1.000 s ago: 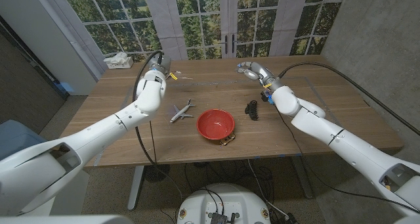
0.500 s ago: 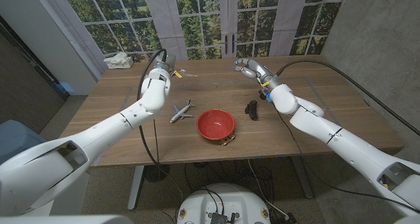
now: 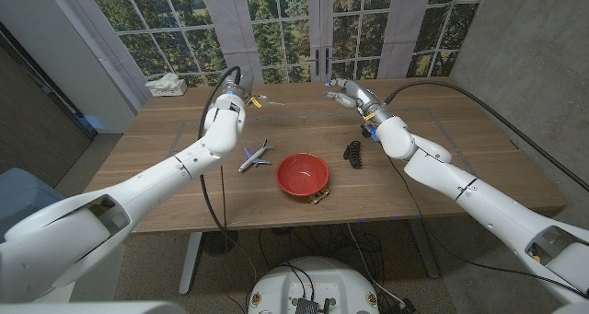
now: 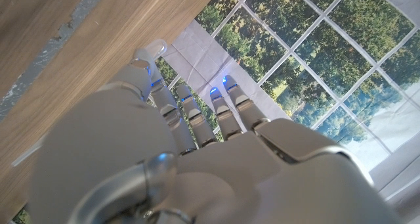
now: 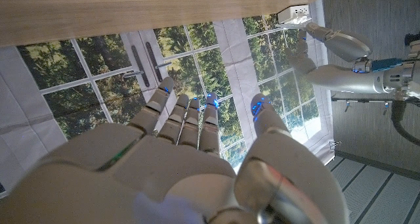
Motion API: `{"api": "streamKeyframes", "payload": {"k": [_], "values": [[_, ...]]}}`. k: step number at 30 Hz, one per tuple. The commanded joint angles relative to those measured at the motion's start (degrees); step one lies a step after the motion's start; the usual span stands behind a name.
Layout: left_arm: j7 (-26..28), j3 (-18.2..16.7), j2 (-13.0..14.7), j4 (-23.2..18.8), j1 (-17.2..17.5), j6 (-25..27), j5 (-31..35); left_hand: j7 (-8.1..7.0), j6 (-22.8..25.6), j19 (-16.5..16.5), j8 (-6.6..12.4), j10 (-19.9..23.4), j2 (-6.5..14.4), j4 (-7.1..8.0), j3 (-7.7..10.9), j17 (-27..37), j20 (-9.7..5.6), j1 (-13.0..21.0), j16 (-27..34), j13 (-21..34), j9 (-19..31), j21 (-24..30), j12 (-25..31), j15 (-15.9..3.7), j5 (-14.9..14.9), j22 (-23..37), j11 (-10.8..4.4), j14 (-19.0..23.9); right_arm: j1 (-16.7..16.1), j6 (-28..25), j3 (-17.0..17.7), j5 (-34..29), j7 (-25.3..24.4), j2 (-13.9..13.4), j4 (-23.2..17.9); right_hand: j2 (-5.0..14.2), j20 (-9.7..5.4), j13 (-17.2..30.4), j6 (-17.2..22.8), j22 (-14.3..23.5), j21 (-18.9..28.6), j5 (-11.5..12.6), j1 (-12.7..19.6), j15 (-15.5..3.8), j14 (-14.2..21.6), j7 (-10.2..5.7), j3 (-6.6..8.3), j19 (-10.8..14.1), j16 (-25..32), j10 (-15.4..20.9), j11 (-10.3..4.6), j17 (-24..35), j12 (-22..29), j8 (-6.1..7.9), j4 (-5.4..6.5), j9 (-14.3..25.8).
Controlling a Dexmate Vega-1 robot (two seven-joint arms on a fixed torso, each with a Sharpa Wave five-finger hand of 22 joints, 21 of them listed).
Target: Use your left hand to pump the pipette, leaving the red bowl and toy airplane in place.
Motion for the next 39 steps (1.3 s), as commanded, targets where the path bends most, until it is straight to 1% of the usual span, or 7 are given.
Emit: {"api": "streamKeyframes", "payload": {"k": [1, 9, 17, 22, 29, 37, 39], "values": [[-0.3, 0.9, -1.4, -0.5, -0.8, -0.7, 1.3, -0.62, 0.6, 0.2, 0.30, 0.5, 0.2, -0.02, -0.23, 0.1, -0.53, 0.5, -0.1, 0.1, 0.2, 0.2, -0.3, -9.03, 0.4, 0.2, -0.03, 0.1, -0.1, 0.5, 0.1, -1.1, 0.2, 0.0, -0.3, 0.12, 0.32, 0.2, 0.8, 0.2, 0.0, 0.3, 0.9, 0.03, 0.7, -0.12, -0.14, 0.9, 0.4, 0.3, -0.24, 0.1, 0.1, 0.61, -0.02, 0.3], [-1.6, 1.3, -1.8, -1.2, -0.8, -1.0, 2.5, -0.57, 0.7, 0.2, 0.32, 0.5, 0.2, -0.01, -0.36, 0.1, -0.57, 0.5, -0.1, 0.1, 0.2, 0.2, -0.3, -9.04, 0.4, 0.2, -0.03, 0.0, -0.8, 0.9, 0.2, -2.0, -0.7, -0.1, -0.8, -0.21, 0.54, 0.2, 1.2, 0.2, -0.1, 0.2, 1.7, -0.28, 0.8, -0.21, -0.28, 1.3, 0.5, 0.7, -0.69, 0.1, 0.3, 0.70, -0.03, 0.3], [-2.7, 1.4, -2.1, -2.3, -0.6, -1.7, 4.0, -0.52, 0.7, 0.2, 0.35, 0.6, 0.2, 0.00, -0.51, 0.1, -0.64, 0.5, -0.1, 0.1, 0.2, 0.2, -0.3, -9.06, 0.4, 0.2, -0.03, 0.0, -0.9, 1.3, -0.5, -3.8, -1.7, 0.6, -0.6, -0.85, 0.81, 0.3, 1.7, 0.2, -0.2, 0.1, 2.5, -0.27, 1.0, -0.33, -0.45, 1.8, 0.6, 0.5, -0.74, 0.1, 0.3, 0.85, -0.22, 0.3], [-3.3, 1.3, -2.6, -2.3, -0.5, -2.2, 4.7, -0.37, 0.8, 0.2, 0.38, 0.6, 0.3, 0.00, -0.61, 0.1, -0.62, 0.6, -0.2, 0.1, 0.2, 0.1, -0.4, -9.07, 0.4, 0.2, -0.03, 0.0, -0.9, 0.9, -1.1, -5.9, -3.2, 1.3, -0.5, -1.74, 0.74, 0.5, 3.3, 0.3, -0.2, -0.1, 4.0, -0.54, 1.0, -0.73, -0.54, 2.5, 0.7, 0.7, -0.92, 0.1, 0.5, 1.36, -0.52, 0.3], [-3.9, 1.4, -3.1, -2.1, -0.7, -3.0, 5.6, -0.44, 0.8, 0.2, 0.40, 0.6, 0.3, -0.02, -0.77, 0.1, -0.70, 0.6, -0.2, 0.1, 0.2, 0.1, -0.4, -9.07, 0.5, 0.2, -0.03, -0.1, -0.6, 1.4, -1.8, -7.8, -4.7, 2.4, 0.1, -3.01, 0.40, 0.5, 6.1, 0.3, -0.1, -0.7, 7.2, -1.04, 1.5, -1.09, -0.47, 3.9, 0.9, 1.6, -1.07, 0.0, 0.8, 2.23, -0.67, 0.4], [-3.1, 1.1, -3.8, -1.6, -0.7, -3.8, 5.4, -0.40, 0.8, 0.2, 0.41, 0.6, 0.3, -0.03, -0.93, 0.1, -0.75, 0.7, -0.2, 0.1, 0.3, 0.1, -0.4, -9.05, 0.5, 0.2, -0.03, -0.1, -0.2, 1.5, -2.7, -10.0, -7.4, 4.2, 1.6, -4.25, 0.19, 0.7, 8.2, 0.3, 0.0, -1.6, 9.9, -1.91, 2.5, -1.79, -0.71, 5.2, 1.4, 2.9, -2.35, -0.1, 1.3, 2.79, -0.57, 0.5], [-2.7, 1.0, -3.9, -1.4, -0.7, -4.0, 5.0, -0.41, 0.8, 0.2, 0.41, 0.6, 0.3, -0.03, -0.98, 0.1, -0.76, 0.7, -0.2, 0.1, 0.3, 0.1, -0.4, -9.04, 0.5, 0.2, -0.03, -0.1, 0.2, 1.9, -2.9, -10.0, -7.5, 4.6, 2.4, -4.59, 0.19, 0.7, 8.7, 0.4, 0.0, -1.9, 10.4, -2.08, 2.8, -1.91, -0.81, 5.5, 1.5, 3.0, -2.38, 0.0, 1.4, 2.89, -0.55, 0.5]]}}
